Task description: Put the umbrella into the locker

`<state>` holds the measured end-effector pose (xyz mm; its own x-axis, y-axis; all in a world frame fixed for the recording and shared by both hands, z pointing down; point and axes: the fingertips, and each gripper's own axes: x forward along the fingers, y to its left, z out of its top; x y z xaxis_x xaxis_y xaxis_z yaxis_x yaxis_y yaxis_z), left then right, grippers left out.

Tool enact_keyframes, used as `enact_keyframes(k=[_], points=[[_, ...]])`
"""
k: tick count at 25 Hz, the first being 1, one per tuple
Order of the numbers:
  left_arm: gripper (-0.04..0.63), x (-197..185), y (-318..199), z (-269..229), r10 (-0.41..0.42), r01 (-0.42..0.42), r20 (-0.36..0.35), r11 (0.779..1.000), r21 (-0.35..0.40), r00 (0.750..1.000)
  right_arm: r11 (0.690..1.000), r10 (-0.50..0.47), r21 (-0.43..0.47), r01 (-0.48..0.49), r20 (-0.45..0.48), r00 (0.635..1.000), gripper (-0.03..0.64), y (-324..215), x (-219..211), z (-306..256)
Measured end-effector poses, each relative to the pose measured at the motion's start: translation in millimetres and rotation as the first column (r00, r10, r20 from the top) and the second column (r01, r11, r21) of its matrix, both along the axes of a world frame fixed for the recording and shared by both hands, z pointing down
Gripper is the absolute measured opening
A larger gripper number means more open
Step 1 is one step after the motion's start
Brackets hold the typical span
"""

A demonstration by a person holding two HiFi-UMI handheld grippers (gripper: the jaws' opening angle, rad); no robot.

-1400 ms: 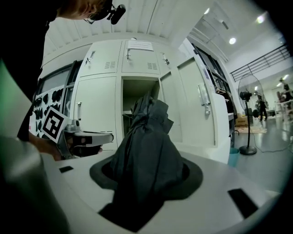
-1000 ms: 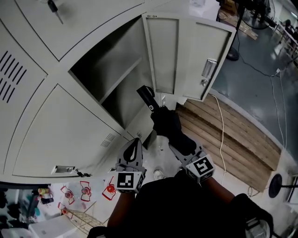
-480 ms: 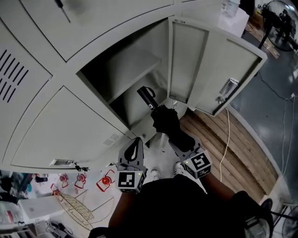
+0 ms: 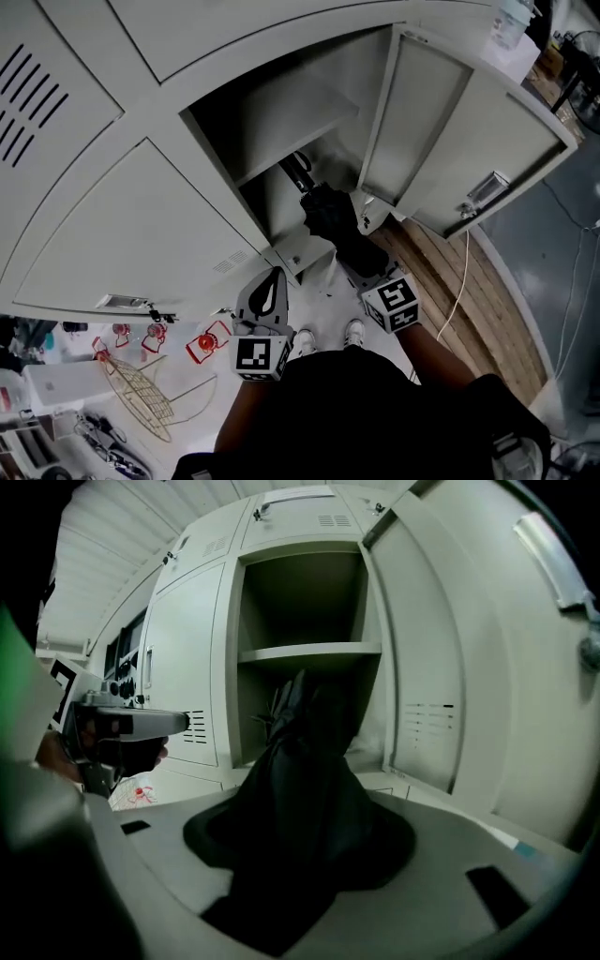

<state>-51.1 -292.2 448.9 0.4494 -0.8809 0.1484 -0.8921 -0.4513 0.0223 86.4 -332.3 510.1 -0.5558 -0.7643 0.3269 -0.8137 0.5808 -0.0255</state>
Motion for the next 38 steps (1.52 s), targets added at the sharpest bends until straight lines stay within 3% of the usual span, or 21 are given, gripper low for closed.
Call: enact_keyframes(k=[9, 16, 21, 29, 35, 38], points=[[-0.002, -10.1, 1.1, -1.1, -0.039, 0.039, -0.009, 0.999, 0.009, 0.999, 0.999, 0.018, -0.049, -0.020, -0.041, 0.999, 0.224, -54.3, -21.7, -2.1], [-0.002, -18.7, 1.7, 2.0, -0.066, 0.066, -0.013, 0.998, -0.005, 0.998, 1.000, -0.005, -0.027, 0.002, -0.094, 0.996, 0.224, -89.4, -45.9, -10.6], [-0.002, -20.7, 0.7, 1.7, -0.065, 0.065, -0.011, 0.998, -0.009, 0.998, 0.997, -0.009, -0.077, -0.003, -0.153, 0.988, 0.224, -120.5, -57.8, -5.9], [-0.002, -26.9, 0.2, 1.9, -0.079, 0.078, -0.014, 0.997, -0.006, 0.997, 0.992, -0.043, -0.125, 0.010, -0.265, 0.963, 0.224, -160.6, -78.4, 0.7], [-0.002, -29.5, 0.3, 1.7, -0.092, 0.092, -0.012, 0.996, -0.006, 0.996, 0.975, -0.085, -0.224, 0.009, -0.330, 0.940, 0.230, -183.1, -87.1, 14.6], [-0.002, -31.2, 0.5, 2.7, -0.096, 0.096, -0.012, 0.995, -0.011, 0.995, 0.976, -0.085, -0.216, 0.000, -0.384, 0.920, 0.235, -207.4, -81.8, 36.5]])
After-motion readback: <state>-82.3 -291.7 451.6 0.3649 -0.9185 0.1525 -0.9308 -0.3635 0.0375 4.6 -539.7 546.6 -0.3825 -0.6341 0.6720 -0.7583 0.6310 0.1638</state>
